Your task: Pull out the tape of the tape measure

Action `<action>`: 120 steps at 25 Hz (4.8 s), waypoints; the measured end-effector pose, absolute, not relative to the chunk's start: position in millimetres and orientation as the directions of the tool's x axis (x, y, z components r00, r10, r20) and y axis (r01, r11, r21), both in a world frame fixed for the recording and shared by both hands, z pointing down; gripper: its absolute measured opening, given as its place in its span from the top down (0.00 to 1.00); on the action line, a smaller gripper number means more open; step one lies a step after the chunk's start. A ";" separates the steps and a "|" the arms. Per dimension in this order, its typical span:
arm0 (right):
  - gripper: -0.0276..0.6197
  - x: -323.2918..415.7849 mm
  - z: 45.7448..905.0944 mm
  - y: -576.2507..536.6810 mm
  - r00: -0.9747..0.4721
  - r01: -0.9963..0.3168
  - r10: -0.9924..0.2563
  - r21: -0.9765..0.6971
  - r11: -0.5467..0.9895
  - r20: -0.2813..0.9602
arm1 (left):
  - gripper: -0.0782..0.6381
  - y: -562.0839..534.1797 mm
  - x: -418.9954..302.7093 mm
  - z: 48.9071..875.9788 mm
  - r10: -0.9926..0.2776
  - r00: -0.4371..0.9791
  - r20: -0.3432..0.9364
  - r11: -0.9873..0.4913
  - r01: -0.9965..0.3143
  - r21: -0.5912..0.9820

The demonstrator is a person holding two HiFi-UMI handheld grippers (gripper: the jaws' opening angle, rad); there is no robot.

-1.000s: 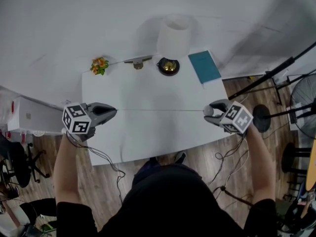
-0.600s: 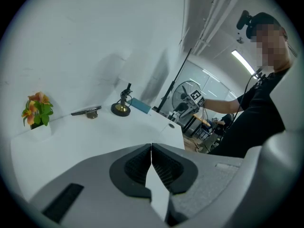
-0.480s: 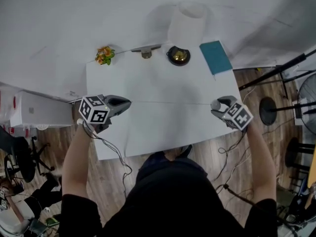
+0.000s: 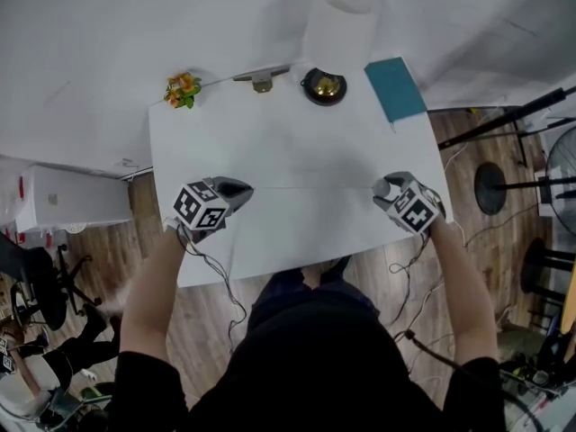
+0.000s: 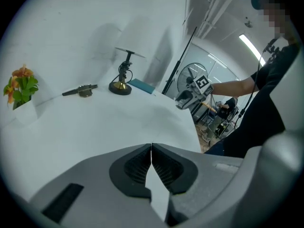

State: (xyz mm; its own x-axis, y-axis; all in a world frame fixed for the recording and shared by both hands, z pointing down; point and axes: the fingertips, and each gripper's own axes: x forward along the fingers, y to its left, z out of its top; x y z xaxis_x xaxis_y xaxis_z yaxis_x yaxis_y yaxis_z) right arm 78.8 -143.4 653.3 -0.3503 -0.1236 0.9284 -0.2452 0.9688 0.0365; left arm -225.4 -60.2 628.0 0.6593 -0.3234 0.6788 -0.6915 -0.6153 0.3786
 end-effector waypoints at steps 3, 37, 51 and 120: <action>0.60 76.3 668.5 -140.0 -0.351 -0.273 -0.140 0.042 0.961 0.926 | 0.88 -63.8 -220.2 639.9 -0.370 0.610 0.701 -0.604 -0.731 0.317; 0.52 80.8 694.8 -134.6 -0.387 -0.358 -0.149 0.001 0.934 0.910 | 0.80 -56.9 -217.1 699.6 -0.386 0.392 0.835 -0.443 -0.873 0.205; 0.84 68.6 528.7 -200.5 -0.601 -0.633 -0.532 0.051 0.772 0.596 | 0.80 -140.3 -207.1 534.8 -0.779 0.290 0.556 -0.285 -0.954 0.098; 0.95 75.3 260.6 -170.8 -0.617 -0.779 -0.781 0.215 0.590 -0.095 | 0.88 -125.1 -142.6 302.6 -0.985 0.168 0.038 -0.169 -0.985 -0.034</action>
State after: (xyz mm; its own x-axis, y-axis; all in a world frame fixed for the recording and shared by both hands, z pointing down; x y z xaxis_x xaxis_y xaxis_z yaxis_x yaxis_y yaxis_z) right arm 75.3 -170.8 260.6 -0.6175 -0.7808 -0.0954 -0.7787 0.5895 0.2148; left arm -142.6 -125.1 302.6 0.1682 -0.9850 0.0378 -0.9850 -0.1694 -0.0340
